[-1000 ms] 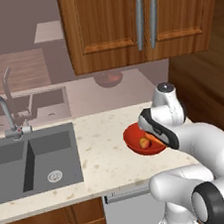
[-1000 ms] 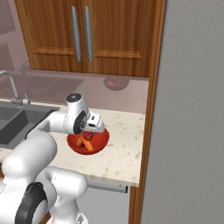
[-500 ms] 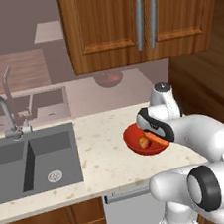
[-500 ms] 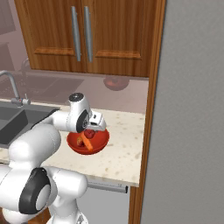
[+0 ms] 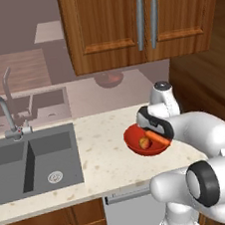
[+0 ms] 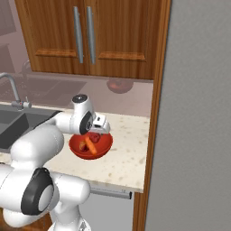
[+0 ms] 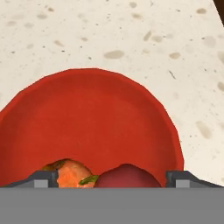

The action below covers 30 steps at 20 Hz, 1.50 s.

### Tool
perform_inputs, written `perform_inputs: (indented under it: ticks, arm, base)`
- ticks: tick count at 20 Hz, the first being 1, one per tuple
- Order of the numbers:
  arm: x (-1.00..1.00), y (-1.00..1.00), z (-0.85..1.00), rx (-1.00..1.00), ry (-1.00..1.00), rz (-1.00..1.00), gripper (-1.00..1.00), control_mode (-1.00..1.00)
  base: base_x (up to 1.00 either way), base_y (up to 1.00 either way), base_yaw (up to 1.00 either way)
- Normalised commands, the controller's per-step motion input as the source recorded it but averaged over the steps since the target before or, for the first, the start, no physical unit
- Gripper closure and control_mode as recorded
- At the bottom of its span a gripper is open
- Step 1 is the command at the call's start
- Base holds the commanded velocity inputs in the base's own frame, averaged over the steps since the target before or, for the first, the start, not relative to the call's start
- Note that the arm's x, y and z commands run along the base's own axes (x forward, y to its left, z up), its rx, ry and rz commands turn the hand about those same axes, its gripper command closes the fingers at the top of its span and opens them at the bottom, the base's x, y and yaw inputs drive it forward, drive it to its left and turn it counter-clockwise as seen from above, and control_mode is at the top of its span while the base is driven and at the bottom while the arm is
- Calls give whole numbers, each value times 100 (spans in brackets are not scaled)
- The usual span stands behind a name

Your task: Take the carrot, peach, and bell pepper from the freezer and place them in the bowl on the counter.

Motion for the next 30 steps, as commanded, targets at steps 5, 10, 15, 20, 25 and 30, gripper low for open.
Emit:
perform_inputs:
  ticks: [5,10,15,20,25,30]
  arm:
    - [-32,-1,30,0,-5,0,-100,-100]
    - [-44,-4,45,0,0,0,-100,-100]
    - [-68,0,52,-1,0,0,-100,-100]
    - [-70,0,61,-1,0,0,-100,-100]
    - [-73,0,42,0,0,0,-100,-100]
    - [-65,8,47,0,-5,0,-100,-100]
  base:
    - [0,0,0]
    - [0,0,0]
    - [0,0,0]
    - [0,0,0]
    - [0,0,0]
    - [0,0,0]
